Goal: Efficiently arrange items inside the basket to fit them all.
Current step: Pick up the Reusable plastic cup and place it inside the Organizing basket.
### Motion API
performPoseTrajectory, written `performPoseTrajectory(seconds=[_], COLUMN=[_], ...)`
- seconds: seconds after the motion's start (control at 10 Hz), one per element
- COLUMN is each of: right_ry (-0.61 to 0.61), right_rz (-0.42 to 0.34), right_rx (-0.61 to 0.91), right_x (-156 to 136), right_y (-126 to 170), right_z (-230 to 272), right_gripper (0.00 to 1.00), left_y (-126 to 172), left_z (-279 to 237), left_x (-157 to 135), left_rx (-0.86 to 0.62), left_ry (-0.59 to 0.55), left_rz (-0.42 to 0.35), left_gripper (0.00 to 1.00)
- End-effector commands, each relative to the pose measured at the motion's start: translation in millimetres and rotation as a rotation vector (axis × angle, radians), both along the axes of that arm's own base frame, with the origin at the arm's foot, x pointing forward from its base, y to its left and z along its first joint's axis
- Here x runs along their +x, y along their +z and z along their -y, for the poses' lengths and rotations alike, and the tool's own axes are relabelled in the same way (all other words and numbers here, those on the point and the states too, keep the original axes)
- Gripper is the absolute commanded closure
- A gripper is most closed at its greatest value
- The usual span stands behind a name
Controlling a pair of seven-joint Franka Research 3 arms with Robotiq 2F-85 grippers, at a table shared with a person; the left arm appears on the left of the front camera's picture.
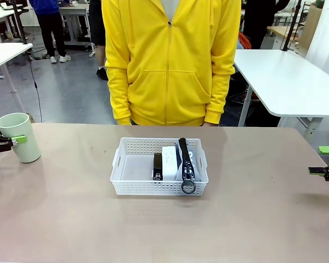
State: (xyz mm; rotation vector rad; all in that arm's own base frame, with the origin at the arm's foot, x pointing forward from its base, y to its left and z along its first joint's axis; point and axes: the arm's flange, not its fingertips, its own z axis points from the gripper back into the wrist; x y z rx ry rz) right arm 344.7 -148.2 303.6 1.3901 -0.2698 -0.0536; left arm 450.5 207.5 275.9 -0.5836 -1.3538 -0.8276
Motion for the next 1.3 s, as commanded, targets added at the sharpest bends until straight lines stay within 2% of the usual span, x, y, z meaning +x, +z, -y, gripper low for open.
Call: performPoseTrajectory(seconds=[0.0, 0.1, 0.2, 0.3, 0.4, 0.5, 0.7, 0.8, 0.9, 1.0, 1.1, 1.2], right_ry=[0.014, 0.014, 0.014, 0.014, 0.014, 0.014, 0.014, 0.014, 0.014, 0.014, 0.014, 0.014], right_rz=[0.015, 0.015, 0.015, 0.015, 0.015, 0.015, 0.015, 0.015, 0.015, 0.015, 0.015, 0.015], right_rx=[0.000, 0.000, 0.000, 0.000, 0.000, 0.000, 0.000, 0.000, 0.000, 0.000, 0.000, 0.000], right_x=[-3, -3, -3, -3, -3, -3, -3, -3, -3, -3, -3, -3], right_y=[1, 1, 1, 1, 1, 1, 1, 1, 1, 1, 1, 1], right_z=[1, 1, 1, 1, 1, 1, 1, 1, 1, 1, 1, 1], right_gripper=[0.00, 0.00, 0.00, 0.00, 0.00, 0.00, 0.00, 0.00, 0.00, 0.00, 0.00, 0.00], left_y=[9, 18, 34, 62, 97, 132, 177, 183, 182, 182, 182, 193], left_z=[4, 6, 9, 16, 25, 34, 53, 57, 59, 57, 53, 63], left_x=[-16, -23, -33, -49, -66, -85, -124, -141, -154, -161, -163, -154], left_rx=[0.002, -0.006, -0.033, -0.046, -0.026, -0.029, 0.058, 0.072, 0.087, 0.089, 0.078, 0.103], left_ry=[-0.025, -0.033, -0.022, -0.031, -0.077, -0.152, -0.297, -0.316, -0.338, -0.355, -0.320, -0.345], left_rz=[0.052, 0.057, 0.036, -0.036, -0.066, -0.105, -0.058, -0.038, -0.032, -0.021, -0.011, -0.038], left_gripper=[1.00, 0.65, 0.65, 1.00, 0.65, 1.00, 1.00, 0.65, 0.65, 1.00, 0.65, 1.00])
